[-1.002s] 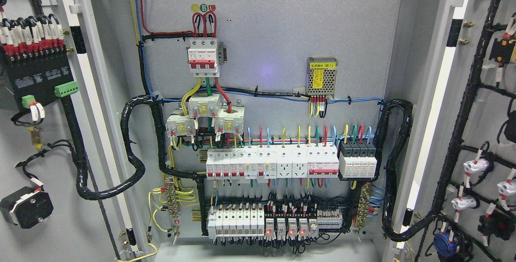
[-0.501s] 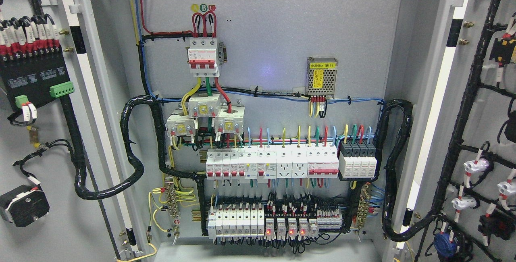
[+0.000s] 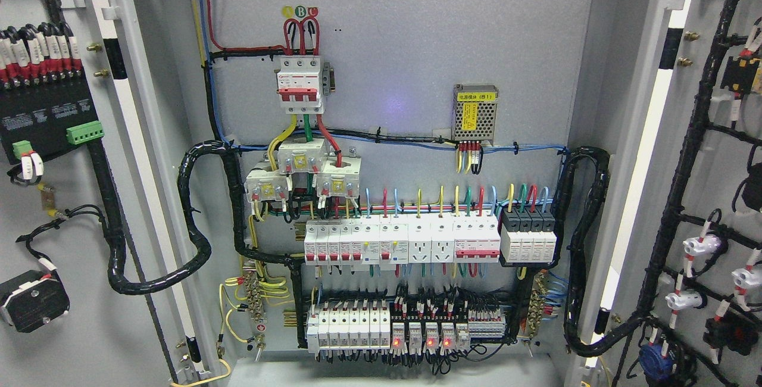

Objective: Open door with both hands

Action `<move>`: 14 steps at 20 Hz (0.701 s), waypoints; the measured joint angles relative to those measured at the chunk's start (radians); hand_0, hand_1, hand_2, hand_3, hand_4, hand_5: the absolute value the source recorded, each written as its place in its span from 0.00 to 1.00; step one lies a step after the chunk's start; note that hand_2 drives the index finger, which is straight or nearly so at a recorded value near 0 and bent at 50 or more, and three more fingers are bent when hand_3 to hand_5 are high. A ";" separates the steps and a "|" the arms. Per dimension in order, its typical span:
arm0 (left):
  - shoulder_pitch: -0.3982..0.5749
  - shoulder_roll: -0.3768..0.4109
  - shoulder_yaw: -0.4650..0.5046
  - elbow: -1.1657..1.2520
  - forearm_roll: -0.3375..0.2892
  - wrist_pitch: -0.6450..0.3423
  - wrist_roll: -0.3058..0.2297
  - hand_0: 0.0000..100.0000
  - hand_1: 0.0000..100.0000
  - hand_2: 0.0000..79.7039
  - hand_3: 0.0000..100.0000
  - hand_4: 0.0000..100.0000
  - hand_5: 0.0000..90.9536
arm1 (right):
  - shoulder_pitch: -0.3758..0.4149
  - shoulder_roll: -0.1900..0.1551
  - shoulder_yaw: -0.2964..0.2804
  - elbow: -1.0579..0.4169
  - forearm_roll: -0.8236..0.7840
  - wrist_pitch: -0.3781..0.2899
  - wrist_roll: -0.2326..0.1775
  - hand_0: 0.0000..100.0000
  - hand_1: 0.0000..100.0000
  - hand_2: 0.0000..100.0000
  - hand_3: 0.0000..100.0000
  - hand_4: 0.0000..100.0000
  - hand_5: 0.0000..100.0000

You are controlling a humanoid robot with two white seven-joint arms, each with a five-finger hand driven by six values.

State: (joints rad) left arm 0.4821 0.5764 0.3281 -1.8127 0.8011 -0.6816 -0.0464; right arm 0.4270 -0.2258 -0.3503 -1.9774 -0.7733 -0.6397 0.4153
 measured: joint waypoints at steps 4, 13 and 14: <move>-0.003 0.004 0.002 0.008 0.003 0.000 0.000 0.00 0.00 0.00 0.00 0.00 0.00 | 0.000 -0.002 0.003 -0.003 0.000 0.000 0.000 0.19 0.00 0.00 0.00 0.00 0.00; -0.006 0.009 0.003 0.016 0.010 0.002 0.000 0.00 0.00 0.00 0.00 0.00 0.00 | -0.006 -0.006 0.006 -0.006 0.000 0.000 0.000 0.19 0.00 0.00 0.00 0.00 0.00; -0.006 0.009 0.002 0.016 0.010 0.003 0.000 0.00 0.00 0.00 0.00 0.00 0.00 | -0.006 -0.006 0.007 -0.006 0.000 0.000 0.000 0.19 0.00 0.00 0.00 0.00 0.00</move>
State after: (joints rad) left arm 0.4761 0.5856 0.3305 -1.7964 0.8115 -0.6791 -0.0463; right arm 0.4207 -0.2318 -0.3438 -1.9836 -0.7732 -0.6399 0.4153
